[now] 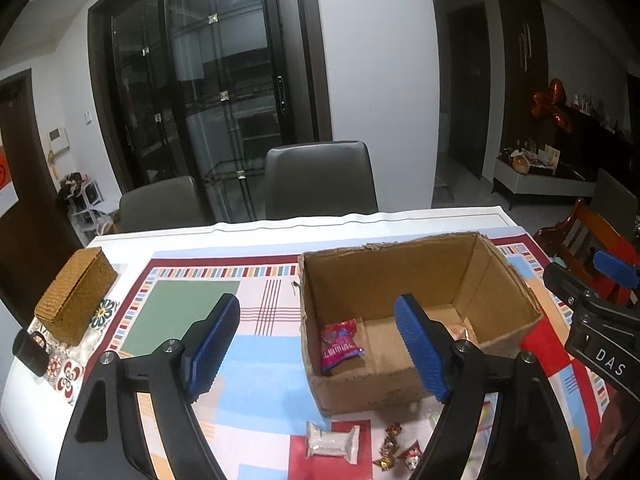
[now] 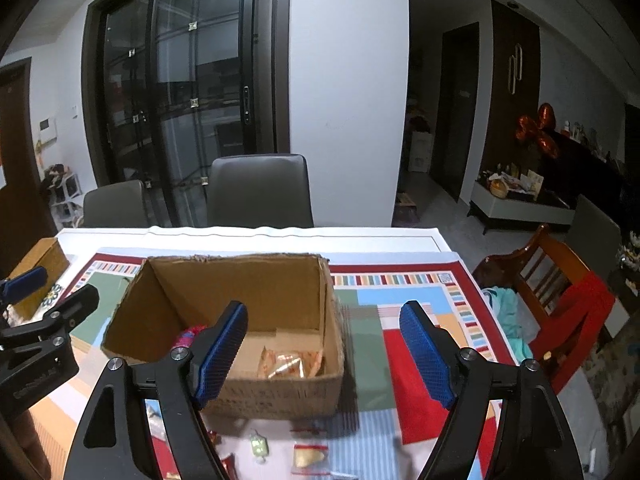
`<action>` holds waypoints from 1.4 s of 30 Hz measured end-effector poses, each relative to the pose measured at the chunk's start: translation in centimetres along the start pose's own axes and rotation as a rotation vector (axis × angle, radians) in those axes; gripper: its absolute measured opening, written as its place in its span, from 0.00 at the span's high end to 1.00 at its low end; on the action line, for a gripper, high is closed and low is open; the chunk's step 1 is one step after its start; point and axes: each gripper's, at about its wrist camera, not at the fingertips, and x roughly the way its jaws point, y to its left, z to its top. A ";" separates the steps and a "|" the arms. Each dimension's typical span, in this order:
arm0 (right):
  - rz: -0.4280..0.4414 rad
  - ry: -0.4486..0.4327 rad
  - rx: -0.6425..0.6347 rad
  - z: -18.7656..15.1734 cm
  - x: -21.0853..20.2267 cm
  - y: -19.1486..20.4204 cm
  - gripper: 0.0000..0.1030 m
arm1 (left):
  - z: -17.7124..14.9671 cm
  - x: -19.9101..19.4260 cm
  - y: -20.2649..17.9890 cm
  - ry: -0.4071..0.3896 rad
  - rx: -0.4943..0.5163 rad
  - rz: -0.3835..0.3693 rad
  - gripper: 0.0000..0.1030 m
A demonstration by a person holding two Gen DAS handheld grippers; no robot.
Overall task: Organize snacks
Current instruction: 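Withdraw both tools from the box back toward the remaining snacks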
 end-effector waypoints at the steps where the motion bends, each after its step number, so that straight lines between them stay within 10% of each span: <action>1: -0.001 0.001 0.003 -0.1 -0.2 0.0 0.23 | -0.1 -0.2 -0.1 0.000 0.001 0.001 0.23; 42: 0.033 0.085 -0.048 -7.9 -3.7 0.4 0.23 | -9.1 -4.0 -0.5 0.066 0.015 0.000 0.23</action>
